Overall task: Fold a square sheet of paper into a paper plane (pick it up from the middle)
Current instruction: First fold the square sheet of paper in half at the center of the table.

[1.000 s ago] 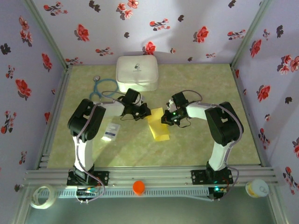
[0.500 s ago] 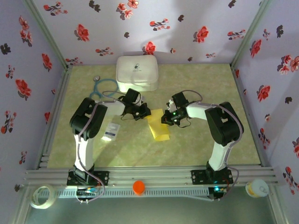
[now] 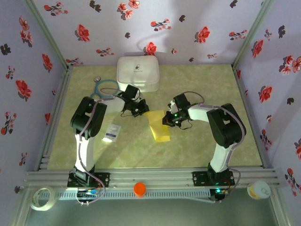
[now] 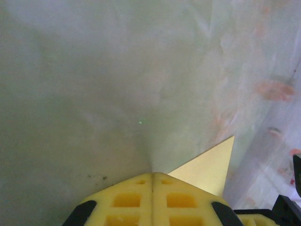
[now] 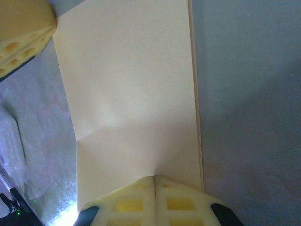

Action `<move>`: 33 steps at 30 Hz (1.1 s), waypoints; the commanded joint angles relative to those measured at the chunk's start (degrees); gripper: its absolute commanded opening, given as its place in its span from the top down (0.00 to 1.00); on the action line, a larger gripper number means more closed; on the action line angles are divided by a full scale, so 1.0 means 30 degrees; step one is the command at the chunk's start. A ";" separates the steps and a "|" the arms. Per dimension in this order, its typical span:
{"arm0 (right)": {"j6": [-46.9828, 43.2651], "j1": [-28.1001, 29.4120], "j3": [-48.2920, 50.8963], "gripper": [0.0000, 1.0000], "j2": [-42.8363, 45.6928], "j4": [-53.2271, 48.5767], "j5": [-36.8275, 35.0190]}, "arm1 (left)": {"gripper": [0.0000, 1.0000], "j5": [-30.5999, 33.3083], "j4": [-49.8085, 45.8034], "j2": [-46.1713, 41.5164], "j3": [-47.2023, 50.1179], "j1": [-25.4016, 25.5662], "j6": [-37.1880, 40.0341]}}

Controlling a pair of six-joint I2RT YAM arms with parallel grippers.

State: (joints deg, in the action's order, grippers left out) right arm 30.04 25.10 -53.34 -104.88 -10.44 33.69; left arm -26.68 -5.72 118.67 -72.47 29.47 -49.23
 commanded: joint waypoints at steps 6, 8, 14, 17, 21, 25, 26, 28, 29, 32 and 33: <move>0.0597 -0.0135 0.1454 1.00 -0.0486 -0.1810 -0.2179 | 0.97 0.2337 -0.2261 -0.0677 -0.1043 -0.0505 -0.0179; 0.0789 -0.0131 0.1584 1.00 -0.0431 -0.1501 -0.2138 | 0.96 0.2200 -0.2328 -0.1255 -0.1153 -0.0349 0.0065; 0.1600 -0.0062 0.1952 1.00 -0.0296 -0.0632 -0.2069 | 0.95 0.0919 -0.2075 -0.2937 -0.0234 0.0490 0.0528; 0.1889 -0.0055 0.2077 1.00 -0.0222 -0.0336 -0.2087 | 0.95 -0.0147 -0.1791 -0.3430 0.0540 0.1193 0.0580; 0.1996 -0.0071 0.2128 1.00 -0.0116 -0.0256 -0.2193 | 0.96 -0.1623 -0.0575 -0.3737 0.1760 0.2070 0.0110; 0.1941 -0.0077 0.2167 1.00 -0.0146 -0.0293 -0.2295 | 0.98 -0.2023 0.0384 -0.3715 0.2766 0.2563 -0.0508; 0.1927 -0.0055 0.2165 1.00 -0.0140 -0.0309 -0.2332 | 0.98 -0.2099 0.0580 -0.3622 0.2945 0.2619 -0.0609; 0.1917 -0.0076 0.2199 1.00 -0.0167 -0.0326 -0.2325 | 0.98 -0.2322 0.1183 -0.3396 0.3376 0.2742 -0.0899; 0.1888 -0.0075 0.2166 1.00 -0.0181 -0.0357 -0.2325 | 0.98 -0.2351 0.1380 -0.3300 0.3522 0.2794 -0.0983; 0.1823 -0.0077 0.2246 1.00 -0.0196 -0.0390 -0.2412 | 0.98 -0.2166 0.1818 -0.3018 0.4093 0.2800 -0.1186; 0.1809 -0.0077 0.2253 1.00 -0.0232 -0.0388 -0.2384 | 0.98 -0.2078 0.2021 -0.2925 0.4334 0.2802 -0.1270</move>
State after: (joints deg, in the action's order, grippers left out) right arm 35.16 25.12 -49.65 -103.26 -4.69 33.45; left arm -31.97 -2.52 108.42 -61.21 37.63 -51.44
